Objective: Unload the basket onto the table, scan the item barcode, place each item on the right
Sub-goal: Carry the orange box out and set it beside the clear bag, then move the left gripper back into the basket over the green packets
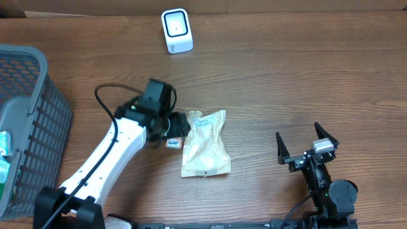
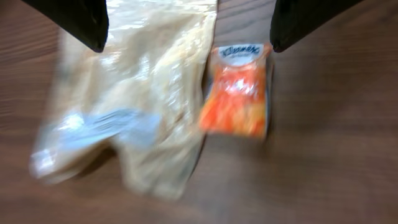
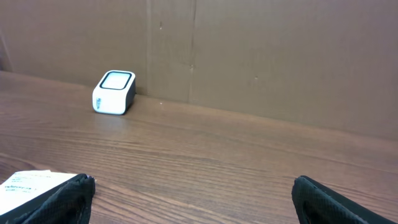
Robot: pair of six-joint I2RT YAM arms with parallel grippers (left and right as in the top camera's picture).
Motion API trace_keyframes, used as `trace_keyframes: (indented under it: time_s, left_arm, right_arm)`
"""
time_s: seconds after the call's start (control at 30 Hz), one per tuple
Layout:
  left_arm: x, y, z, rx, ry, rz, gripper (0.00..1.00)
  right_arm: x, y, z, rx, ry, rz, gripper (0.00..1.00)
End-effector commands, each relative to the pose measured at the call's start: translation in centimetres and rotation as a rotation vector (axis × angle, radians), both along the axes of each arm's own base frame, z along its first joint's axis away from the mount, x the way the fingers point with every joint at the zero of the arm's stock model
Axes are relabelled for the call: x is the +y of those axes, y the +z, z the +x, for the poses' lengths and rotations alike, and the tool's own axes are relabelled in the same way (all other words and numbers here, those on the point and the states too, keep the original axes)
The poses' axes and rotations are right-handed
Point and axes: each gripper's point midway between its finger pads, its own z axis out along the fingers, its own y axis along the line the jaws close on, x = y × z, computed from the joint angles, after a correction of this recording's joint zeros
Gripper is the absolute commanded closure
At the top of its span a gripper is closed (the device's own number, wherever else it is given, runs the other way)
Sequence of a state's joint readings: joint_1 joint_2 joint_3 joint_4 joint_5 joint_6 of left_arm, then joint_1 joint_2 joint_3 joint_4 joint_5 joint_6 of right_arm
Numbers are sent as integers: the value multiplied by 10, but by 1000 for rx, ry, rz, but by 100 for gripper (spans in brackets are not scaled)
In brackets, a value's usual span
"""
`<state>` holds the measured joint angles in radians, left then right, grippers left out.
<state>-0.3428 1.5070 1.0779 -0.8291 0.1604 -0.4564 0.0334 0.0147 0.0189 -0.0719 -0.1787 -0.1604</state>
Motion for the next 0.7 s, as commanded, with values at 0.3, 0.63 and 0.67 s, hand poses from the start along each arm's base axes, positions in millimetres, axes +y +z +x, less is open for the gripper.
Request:
trace_keyframes:
  time_s: [0.3,0.63,0.67]
  left_arm:
    - [49,214,47,-345,59,84,20]
    - [169,290,23,-439,397,149,18]
    - [185,292,19,-437,445,167,18]
  right_arm:
    - [0,-2,0,-3,-2,6,0]
    - [0,-2,0,-3,-2,6,0]
    - [0,-2,0,-3,-2,6,0]
